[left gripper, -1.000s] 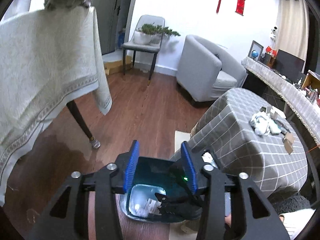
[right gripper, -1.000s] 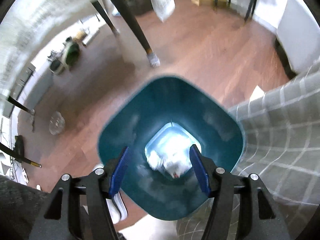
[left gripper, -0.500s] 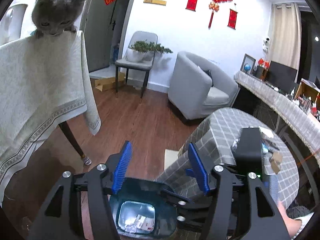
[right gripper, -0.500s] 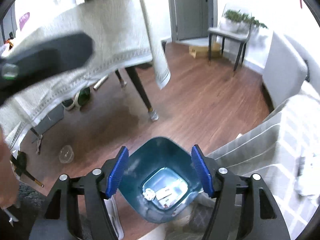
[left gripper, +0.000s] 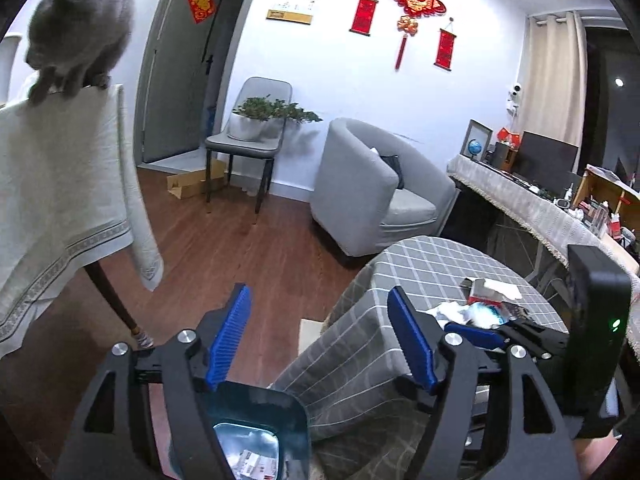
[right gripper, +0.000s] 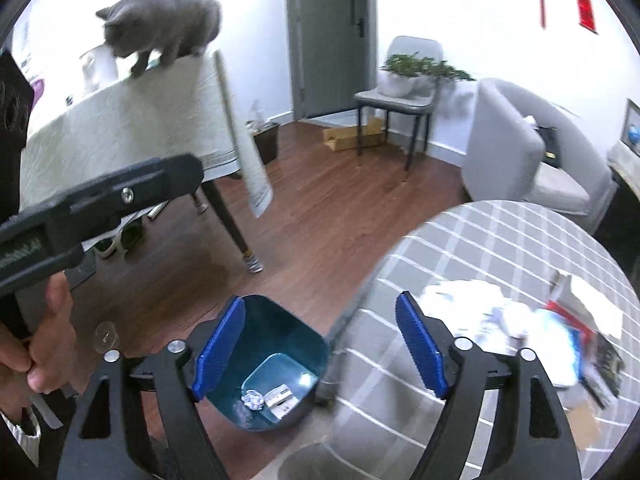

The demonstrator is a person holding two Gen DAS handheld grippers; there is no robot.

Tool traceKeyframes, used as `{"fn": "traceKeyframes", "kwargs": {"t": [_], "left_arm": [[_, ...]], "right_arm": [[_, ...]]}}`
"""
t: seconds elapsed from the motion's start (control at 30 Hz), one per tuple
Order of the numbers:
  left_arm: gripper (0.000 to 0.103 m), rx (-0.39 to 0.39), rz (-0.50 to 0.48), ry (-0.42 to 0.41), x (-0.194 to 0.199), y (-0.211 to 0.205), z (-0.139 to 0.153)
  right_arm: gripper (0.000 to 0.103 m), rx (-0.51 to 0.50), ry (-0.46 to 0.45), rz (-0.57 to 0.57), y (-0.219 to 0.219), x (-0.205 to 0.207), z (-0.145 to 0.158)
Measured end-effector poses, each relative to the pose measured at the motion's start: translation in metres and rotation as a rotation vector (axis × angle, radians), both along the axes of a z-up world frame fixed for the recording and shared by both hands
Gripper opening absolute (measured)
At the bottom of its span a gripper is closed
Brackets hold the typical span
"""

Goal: Collect trash
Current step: 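Grasp the crumpled white paper with the left tool while the right grasps the tape roll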

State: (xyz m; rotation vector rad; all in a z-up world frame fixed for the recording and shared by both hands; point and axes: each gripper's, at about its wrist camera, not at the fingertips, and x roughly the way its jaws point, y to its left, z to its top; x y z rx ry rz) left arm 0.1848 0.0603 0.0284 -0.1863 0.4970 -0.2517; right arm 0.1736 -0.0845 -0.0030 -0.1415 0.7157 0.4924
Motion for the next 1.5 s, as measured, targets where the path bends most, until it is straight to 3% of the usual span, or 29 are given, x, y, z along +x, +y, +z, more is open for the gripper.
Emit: {"fn": "traceKeyframes", "kwargs": {"t": [0.23,0.53,0.83,1.07,1.33,1.5], "left_arm": [[0.084,0.002,-0.085,0.014,0.011,-0.043,-0.005],[0.085,0.029,-0.167,0.061,0.028,-0.092,-0.023],[0.085,0.086,-0.203,0.139,0.046,-0.129,-0.051],[0.085,0.081,-0.221,0.177,0.055,-0.146,-0.065],[0.078,0.037,-0.234,0.224,0.067,-0.154,-0.076],[0.065,0.004,-0.222,0.242,0.072,-0.157,-0.08]], "right_arm": [[0.085,0.034,-0.016,-0.094,-0.053,-0.001,0.009],[0.094,0.08,-0.024,-0.202,-0.114,-0.007,0.013],[0.094,0.119,0.002,-0.268,-0.159,-0.01,0.007],[0.094,0.144,0.028,-0.3,-0.187,-0.013,0.001],[0.094,0.164,0.069,-0.319,-0.212,-0.015,-0.009],[0.094,0.161,0.101,-0.323,-0.224,-0.016,-0.017]]}}
